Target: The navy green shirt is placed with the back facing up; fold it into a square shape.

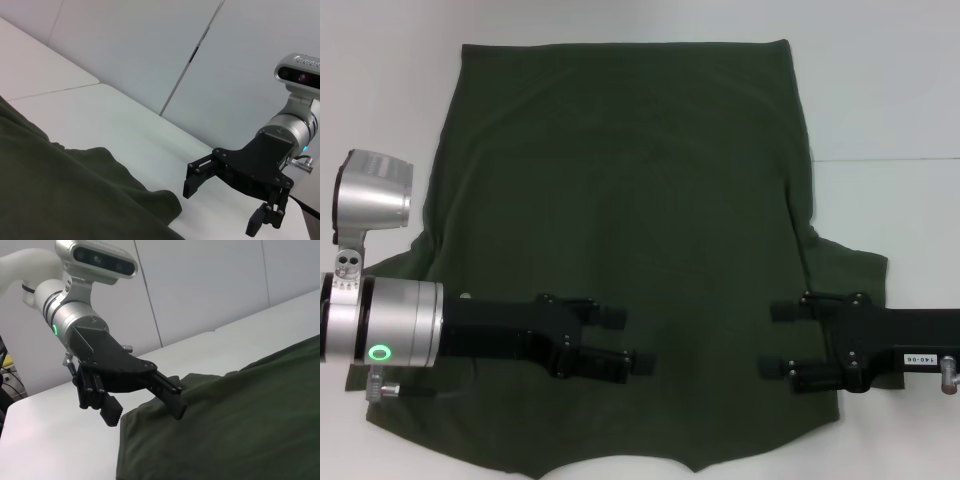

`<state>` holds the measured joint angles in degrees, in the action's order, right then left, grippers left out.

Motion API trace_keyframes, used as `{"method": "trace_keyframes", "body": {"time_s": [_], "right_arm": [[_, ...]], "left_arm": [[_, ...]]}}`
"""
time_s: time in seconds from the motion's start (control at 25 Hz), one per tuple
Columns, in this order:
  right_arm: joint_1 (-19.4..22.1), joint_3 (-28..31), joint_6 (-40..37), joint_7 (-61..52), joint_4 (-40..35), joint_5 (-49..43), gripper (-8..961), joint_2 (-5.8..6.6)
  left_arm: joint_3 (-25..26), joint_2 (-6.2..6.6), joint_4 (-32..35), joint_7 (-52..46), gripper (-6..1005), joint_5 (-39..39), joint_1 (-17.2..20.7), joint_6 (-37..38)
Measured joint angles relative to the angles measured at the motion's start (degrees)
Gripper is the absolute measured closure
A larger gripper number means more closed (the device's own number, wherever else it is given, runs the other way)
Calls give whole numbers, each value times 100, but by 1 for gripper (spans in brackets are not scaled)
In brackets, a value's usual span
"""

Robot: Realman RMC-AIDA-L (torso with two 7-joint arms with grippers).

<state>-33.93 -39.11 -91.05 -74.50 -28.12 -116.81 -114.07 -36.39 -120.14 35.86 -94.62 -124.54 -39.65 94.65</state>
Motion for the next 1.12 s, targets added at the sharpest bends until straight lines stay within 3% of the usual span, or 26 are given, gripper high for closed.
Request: {"method": "trace_keyframes", "body": {"time_s": [0.32,0.72,0.76,1.12], "right_arm": [[0,-8,4,5,0,0,53,0],[-45,-9,14,2,0,0,53,-2],[-50,-10,9,-2,0,0,53,2],[-61,-98,57,14,0,0,53,11]], "left_arm": [[159,26,0,-226,52,97,-18,55],[1487,334,60,-2383,52,202,-167,124],[1922,401,284,-3005,52,169,20,59],[2528,488,866,-3987,51,-334,658,-608]]}}
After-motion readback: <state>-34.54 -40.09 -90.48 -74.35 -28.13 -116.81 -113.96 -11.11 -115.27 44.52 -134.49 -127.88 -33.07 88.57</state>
